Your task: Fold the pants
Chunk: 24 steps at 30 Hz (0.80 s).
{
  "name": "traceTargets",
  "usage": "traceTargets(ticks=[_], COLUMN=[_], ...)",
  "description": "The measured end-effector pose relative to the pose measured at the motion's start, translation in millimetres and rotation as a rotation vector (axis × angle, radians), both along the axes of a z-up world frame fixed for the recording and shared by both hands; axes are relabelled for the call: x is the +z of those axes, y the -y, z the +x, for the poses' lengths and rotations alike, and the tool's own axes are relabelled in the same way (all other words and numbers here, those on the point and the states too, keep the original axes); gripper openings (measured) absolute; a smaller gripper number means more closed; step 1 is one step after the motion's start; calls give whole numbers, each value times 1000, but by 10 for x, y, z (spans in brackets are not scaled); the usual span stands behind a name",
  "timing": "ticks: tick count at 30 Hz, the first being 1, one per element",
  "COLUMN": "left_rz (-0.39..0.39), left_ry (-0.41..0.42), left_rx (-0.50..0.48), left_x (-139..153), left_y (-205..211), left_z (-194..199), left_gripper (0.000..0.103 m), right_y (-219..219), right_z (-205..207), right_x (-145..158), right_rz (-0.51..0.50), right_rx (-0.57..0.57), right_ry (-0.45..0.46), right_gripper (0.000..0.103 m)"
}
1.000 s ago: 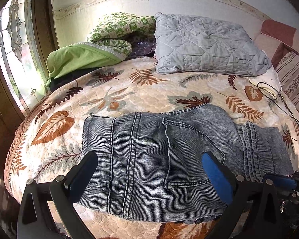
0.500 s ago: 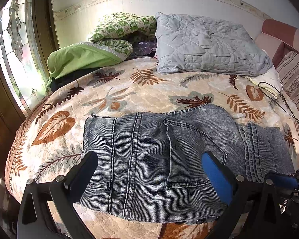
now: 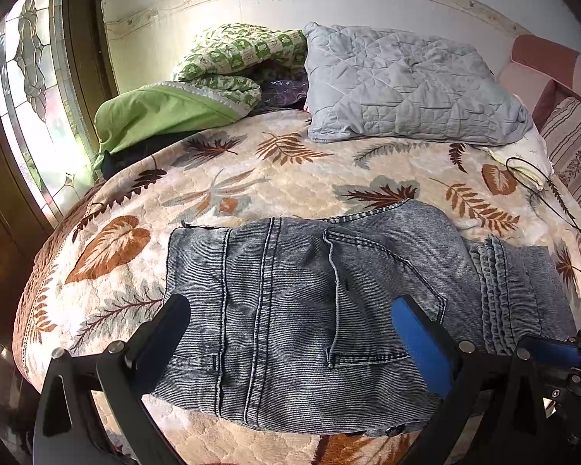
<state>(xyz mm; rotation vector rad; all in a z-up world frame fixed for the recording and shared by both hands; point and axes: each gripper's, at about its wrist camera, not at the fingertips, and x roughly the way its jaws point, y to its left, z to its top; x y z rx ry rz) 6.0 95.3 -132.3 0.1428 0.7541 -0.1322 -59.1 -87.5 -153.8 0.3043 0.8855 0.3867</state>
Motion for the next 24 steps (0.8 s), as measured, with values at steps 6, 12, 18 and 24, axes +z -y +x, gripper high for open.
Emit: traceTargets(ticks=[6, 12, 18, 24], left_rz=[2, -182, -446, -647], left_ry=[-34, -191, -303, -502], left_rx=[14, 166, 333, 321], left_x=[-59, -167, -246, -613], left_y=[-88, -774, -1543, -1695], left_z=[9, 115, 227, 383], left_gripper=[103, 103, 103, 103], right_y=[62, 228, 473, 595], right_z=[-6, 39, 94, 62], right_x=[-5, -152, -379, -447], right_rz=[-25, -96, -48, -39], right_rx=[-15, -65, -99, -110], right_ry=[4, 5, -21, 1], right_gripper=[33, 33, 33, 33])
